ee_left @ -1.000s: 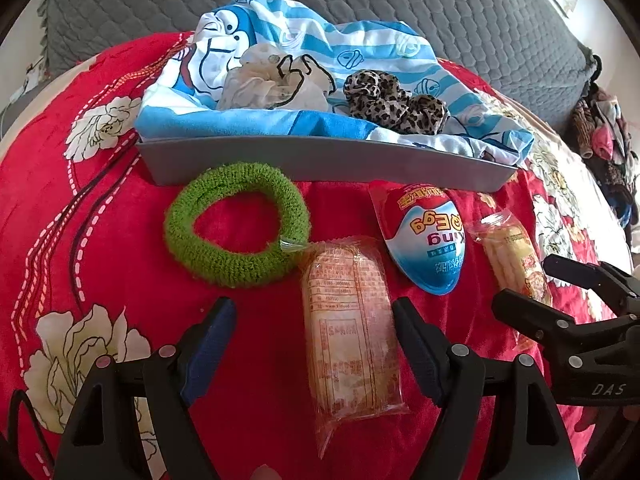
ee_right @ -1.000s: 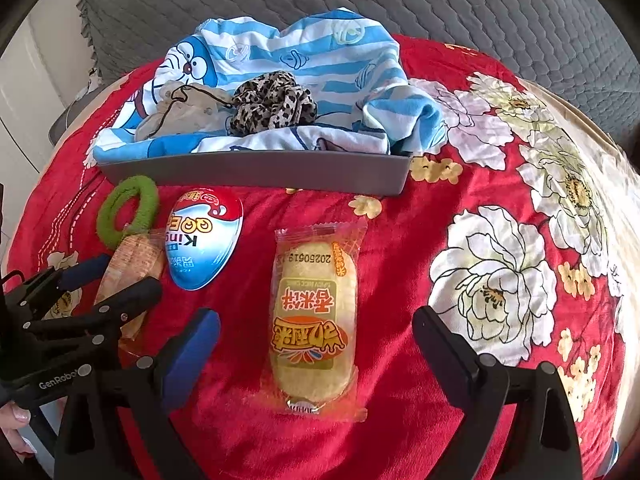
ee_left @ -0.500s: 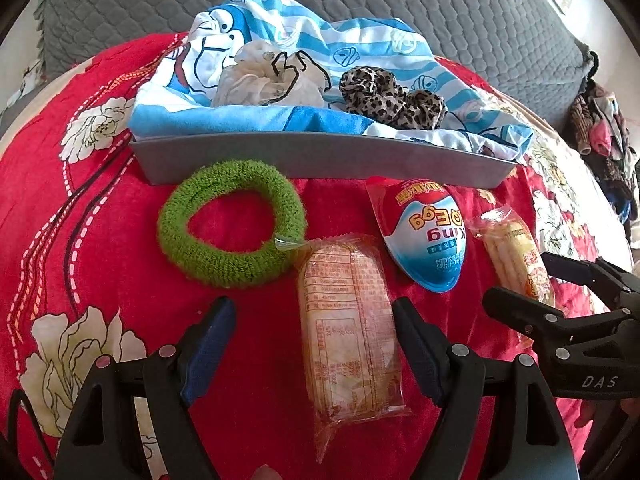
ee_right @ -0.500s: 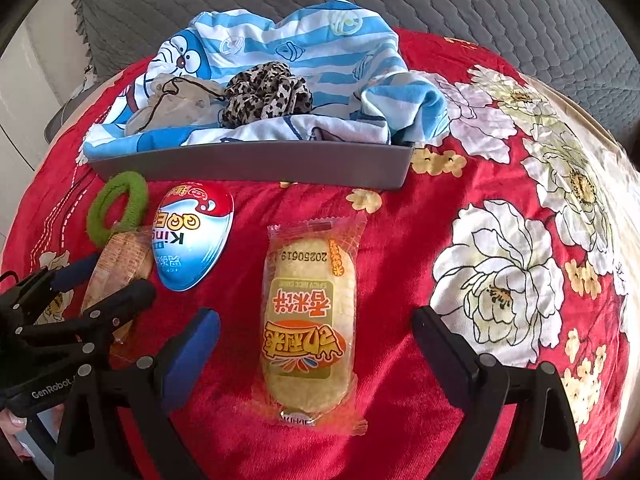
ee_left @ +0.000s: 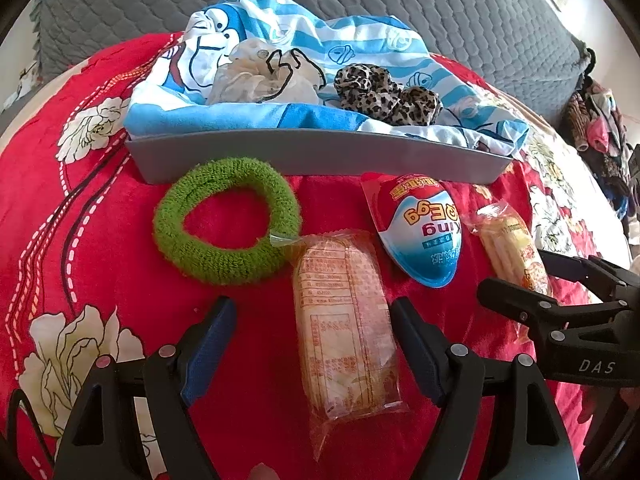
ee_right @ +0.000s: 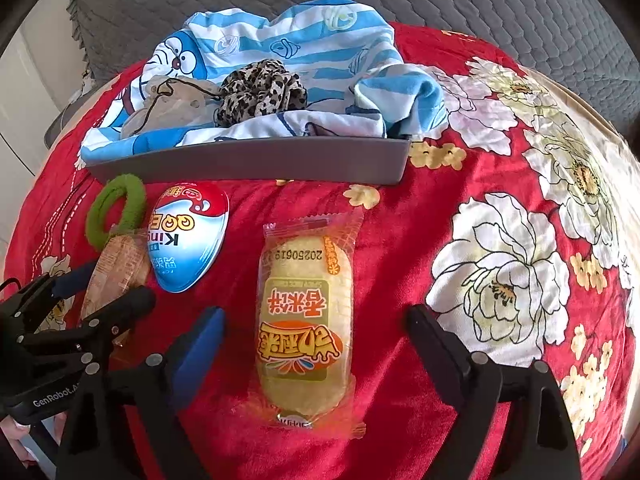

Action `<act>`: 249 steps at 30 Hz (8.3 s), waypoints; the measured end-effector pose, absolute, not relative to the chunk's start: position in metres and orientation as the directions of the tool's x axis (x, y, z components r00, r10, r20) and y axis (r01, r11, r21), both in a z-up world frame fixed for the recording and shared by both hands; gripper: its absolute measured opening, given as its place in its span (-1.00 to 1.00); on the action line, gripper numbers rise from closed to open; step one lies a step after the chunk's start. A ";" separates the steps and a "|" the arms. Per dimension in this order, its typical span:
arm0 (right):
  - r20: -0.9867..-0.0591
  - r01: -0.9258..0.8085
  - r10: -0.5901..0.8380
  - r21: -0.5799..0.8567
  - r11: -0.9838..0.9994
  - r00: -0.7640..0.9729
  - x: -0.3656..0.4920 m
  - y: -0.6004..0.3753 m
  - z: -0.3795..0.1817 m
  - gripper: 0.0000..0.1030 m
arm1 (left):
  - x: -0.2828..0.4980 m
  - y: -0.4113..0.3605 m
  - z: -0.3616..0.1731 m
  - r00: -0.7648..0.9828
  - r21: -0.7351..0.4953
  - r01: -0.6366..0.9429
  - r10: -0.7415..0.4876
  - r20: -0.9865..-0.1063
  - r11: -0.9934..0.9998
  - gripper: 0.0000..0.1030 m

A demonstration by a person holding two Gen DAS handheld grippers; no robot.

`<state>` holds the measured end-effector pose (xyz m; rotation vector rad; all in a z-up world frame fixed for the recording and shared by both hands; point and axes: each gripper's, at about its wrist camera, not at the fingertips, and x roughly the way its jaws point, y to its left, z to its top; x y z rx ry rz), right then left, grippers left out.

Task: Organize objects
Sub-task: 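Lower both open grippers over the two wrapped snack cakes, then grasp the pink-wrapped snack cake with the left gripper while the right grasps the yellow-wrapped cake, then lift both snack cakes and carry them toward the grey tray, then move both held cakes over the striped shirt in the tray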

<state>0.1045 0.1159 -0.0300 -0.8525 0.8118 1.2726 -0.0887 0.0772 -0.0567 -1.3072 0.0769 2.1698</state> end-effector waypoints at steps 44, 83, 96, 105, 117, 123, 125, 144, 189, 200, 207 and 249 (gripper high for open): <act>-0.885 -0.995 0.455 -0.090 0.036 0.096 0.096 0.113 -0.028 -0.10 | -0.081 0.077 -0.052 -0.289 -0.277 -0.572 0.506 -0.813 -0.772 -0.16; -0.852 -0.999 0.523 -0.050 -0.019 0.032 0.080 0.100 0.010 -0.23 | -0.068 0.060 -0.010 -0.332 -0.274 -0.569 0.522 -0.786 -0.775 -0.18; -0.823 -0.998 0.567 -0.046 -0.051 0.009 0.069 0.093 0.030 -0.23 | -0.064 0.056 0.009 -0.355 -0.263 -0.588 0.536 -0.766 -0.765 -0.18; -0.801 -0.997 0.598 -0.039 -0.064 -0.007 0.064 0.089 0.043 -0.23 | -0.065 0.050 0.024 -0.372 -0.263 -0.593 0.548 -0.749 -0.761 -0.18; -0.770 -0.996 0.638 -0.048 -0.077 -0.013 0.056 0.081 0.060 -0.23 | -0.063 0.045 0.038 -0.392 -0.264 -0.596 0.562 -0.728 -0.758 -0.18; -0.755 -0.995 0.656 -0.053 -0.085 -0.016 0.051 0.080 0.069 -0.23 | -0.063 0.043 0.045 -0.394 -0.268 -0.608 0.576 -0.716 -0.748 -0.18; -0.751 -0.995 0.660 -0.055 -0.086 -0.016 0.050 0.080 0.070 -0.23 | -0.063 0.042 0.046 -0.398 -0.266 -0.607 0.576 -0.714 -0.749 -0.18; -0.723 -0.996 0.691 -0.053 -0.065 -0.006 0.046 0.093 0.093 -0.23 | -0.083 0.044 0.057 -0.407 -0.278 -0.612 0.595 -0.693 -0.741 -0.18; -0.663 -0.993 0.748 -0.069 -0.092 -0.023 0.039 0.172 0.087 -0.23 | -0.155 0.091 0.040 -0.402 -0.263 -0.634 0.601 -0.690 -0.727 -0.18; -0.649 -0.993 0.760 -0.067 -0.094 -0.029 0.041 0.187 0.085 -0.23 | -0.171 0.100 0.031 -0.404 -0.258 -0.627 0.590 -0.699 -0.735 -0.18; -0.640 -0.994 0.767 -0.061 -0.088 -0.028 0.045 0.195 0.085 -0.23 | -0.177 0.107 0.027 -0.400 -0.260 -0.629 0.592 -0.700 -0.732 -0.18; -0.771 -0.997 0.634 -0.072 0.009 0.061 0.092 0.292 0.036 -0.23 | -0.239 0.169 0.017 -0.367 -0.235 -0.658 0.577 -0.730 -0.716 -0.18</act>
